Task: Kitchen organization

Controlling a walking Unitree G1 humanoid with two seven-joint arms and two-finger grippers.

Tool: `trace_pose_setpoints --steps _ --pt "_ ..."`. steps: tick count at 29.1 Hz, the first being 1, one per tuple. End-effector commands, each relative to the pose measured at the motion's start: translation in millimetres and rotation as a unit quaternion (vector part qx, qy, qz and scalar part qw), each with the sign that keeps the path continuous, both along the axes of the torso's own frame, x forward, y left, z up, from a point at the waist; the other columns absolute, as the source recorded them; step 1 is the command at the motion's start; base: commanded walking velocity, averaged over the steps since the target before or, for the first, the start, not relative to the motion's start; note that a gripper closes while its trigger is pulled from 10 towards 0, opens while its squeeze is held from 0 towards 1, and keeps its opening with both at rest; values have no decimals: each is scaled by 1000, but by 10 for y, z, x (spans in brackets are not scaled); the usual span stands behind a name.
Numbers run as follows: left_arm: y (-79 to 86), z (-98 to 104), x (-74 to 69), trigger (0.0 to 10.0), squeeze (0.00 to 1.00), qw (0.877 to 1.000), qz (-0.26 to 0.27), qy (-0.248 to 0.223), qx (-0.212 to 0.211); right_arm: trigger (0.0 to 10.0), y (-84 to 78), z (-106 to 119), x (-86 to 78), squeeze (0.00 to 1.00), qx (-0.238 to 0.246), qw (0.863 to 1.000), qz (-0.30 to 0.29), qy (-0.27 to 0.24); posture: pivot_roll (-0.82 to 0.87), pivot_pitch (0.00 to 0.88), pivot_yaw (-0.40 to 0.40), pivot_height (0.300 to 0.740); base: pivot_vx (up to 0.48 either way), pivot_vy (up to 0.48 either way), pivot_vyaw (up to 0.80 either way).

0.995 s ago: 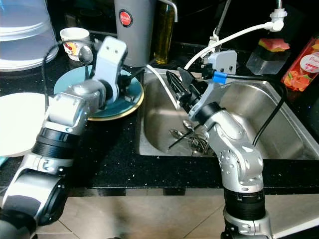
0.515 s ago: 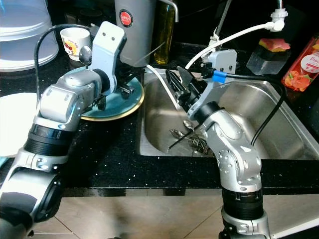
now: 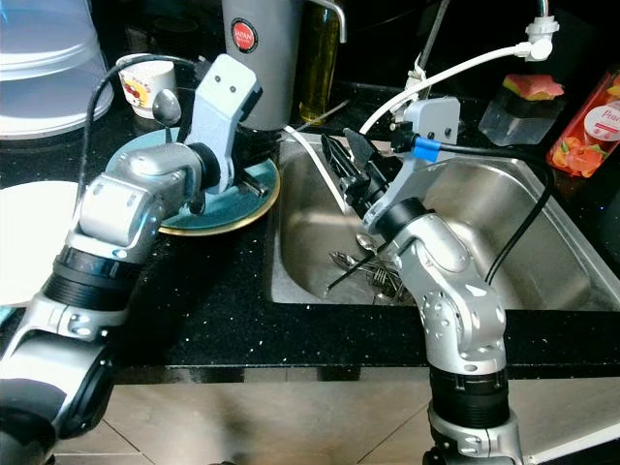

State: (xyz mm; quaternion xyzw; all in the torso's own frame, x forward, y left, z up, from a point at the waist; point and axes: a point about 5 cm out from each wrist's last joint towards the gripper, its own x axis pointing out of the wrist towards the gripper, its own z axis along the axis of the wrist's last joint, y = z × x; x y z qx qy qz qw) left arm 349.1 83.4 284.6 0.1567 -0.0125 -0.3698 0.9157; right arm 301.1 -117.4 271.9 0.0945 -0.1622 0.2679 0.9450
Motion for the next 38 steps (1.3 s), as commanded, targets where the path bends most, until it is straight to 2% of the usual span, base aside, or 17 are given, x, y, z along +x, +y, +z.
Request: trace_pose_setpoints --steps 1,5,7,11,12,15,16,26,29,30,31,32,33,34,35,37,38 --pt "-214 35 -183 10000 0 995 -99 -15 2 10000 -31 -20 15 0 2 1000 -9 2 226 19 -110 740 0 0 0" --pt "-267 -25 -270 10000 0 990 -140 -12 18 10000 -22 -22 13 0 5 1000 -10 3 222 19 -108 740 0 0 0" --pt "-298 -157 -411 10000 0 980 -192 -4 52 10000 -23 -35 3 0 6 1000 -11 4 223 22 -104 740 0 0 0" --pt "-292 -207 -421 10000 0 979 -195 -4 66 10000 -24 -38 2 0 7 1000 -12 5 222 23 -105 740 0 0 0" --pt "-289 -217 -414 10000 1000 979 -193 -3 66 10000 -25 -39 2 0 7 1000 -12 5 222 23 -105 740 0 0 0" --pt "-273 -176 -363 10000 1000 982 -179 -1 52 10000 -22 -38 8 0 9 1000 -12 5 224 24 -102 740 0 0 0" --pt "-267 -146 -362 10000 0 983 -178 -5 43 10000 -21 -39 7 0 10 1000 -12 5 224 24 -102 740 0 0 0" --pt "-223 51 -350 10000 0 984 -176 -16 -12 10000 -13 -42 10 0 12 1000 -13 6 226 31 -104 740 0 0 0" --pt "-180 133 -265 10000 0 990 -134 -23 -20 10000 -12 -41 10 0 13 1000 -13 6 228 32 -104 740 0 0 0" --pt "-163 159 -219 10000 0 993 -112 -25 -18 10000 -12 -41 10 0 13 1000 -13 6 229 33 -104 740 0 0 0" --pt "-117 151 -87 10000 0 999 -48 -12 -7 10000 -10 -42 11 0 13 1000 -12 6 229 34 -104 740 0 0 0" --pt "-117 151 -87 10000 0 999 -48 -12 -7 10000 -10 -42 11 0 13 1000 -12 6 229 34 -104 740 0 0 0" --pt "-48 138 35 10000 0 1000 15 9 -3 10000 -6 -40 11 0 13 1000 -12 6 227 36 -108 740 0 0 0" --pt "53 147 147 10000 0 997 80 15 3 10000 -1 -40 11 0 14 1000 -11 6 227 36 -108 740 0 0 0" --pt "53 147 147 10000 0 997 80 15 3 10000 -1 -40 11 0 14 1000 -11 6 227 36 -108 740 0 0 0" --pt "279 195 274 10000 0 983 183 11 12 10000 7 -44 8 0 14 1000 -10 7 230 38 -104 740 0 0 0" --pt "279 195 274 10000 0 983 183 11 12 10000 7 -44 8 0 14 1000 -10 7 230 38 -104 740 0 0 0"
